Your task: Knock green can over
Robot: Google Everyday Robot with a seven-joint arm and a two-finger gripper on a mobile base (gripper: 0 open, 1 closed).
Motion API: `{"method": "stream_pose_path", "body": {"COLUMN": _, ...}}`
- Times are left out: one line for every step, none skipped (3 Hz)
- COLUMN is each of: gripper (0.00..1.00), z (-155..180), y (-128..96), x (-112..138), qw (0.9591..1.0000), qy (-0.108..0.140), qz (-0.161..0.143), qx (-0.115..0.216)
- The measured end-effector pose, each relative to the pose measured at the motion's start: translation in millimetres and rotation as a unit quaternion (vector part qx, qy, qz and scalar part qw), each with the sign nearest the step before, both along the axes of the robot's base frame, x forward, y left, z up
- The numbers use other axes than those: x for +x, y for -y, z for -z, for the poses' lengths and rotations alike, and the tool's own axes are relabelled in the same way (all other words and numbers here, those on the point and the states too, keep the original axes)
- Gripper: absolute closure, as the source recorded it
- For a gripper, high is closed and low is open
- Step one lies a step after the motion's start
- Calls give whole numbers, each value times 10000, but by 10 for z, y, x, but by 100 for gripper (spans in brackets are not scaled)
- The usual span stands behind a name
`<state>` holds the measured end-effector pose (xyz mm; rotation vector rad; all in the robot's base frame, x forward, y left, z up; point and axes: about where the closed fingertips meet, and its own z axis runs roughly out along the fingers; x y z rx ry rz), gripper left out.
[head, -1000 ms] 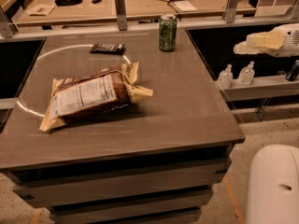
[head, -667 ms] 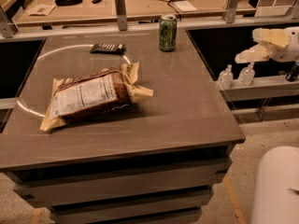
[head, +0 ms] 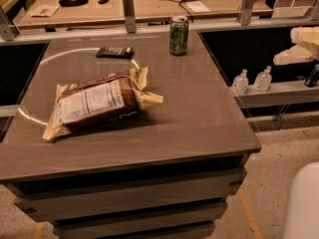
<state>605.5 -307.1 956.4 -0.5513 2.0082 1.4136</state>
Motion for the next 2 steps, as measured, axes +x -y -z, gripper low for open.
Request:
{"method": "stream_pose_path", "body": {"gripper": 0, "z": 75, "y": 192, "x": -54, "qw": 9995, "qy": 280, "qz": 94, "qx": -76}}
{"method": "stream_pose_path", "body": {"gripper": 0, "z": 37, "y": 169, "x": 56, "qw": 9992, "qy": 332, "qz": 230, "qx": -9}}
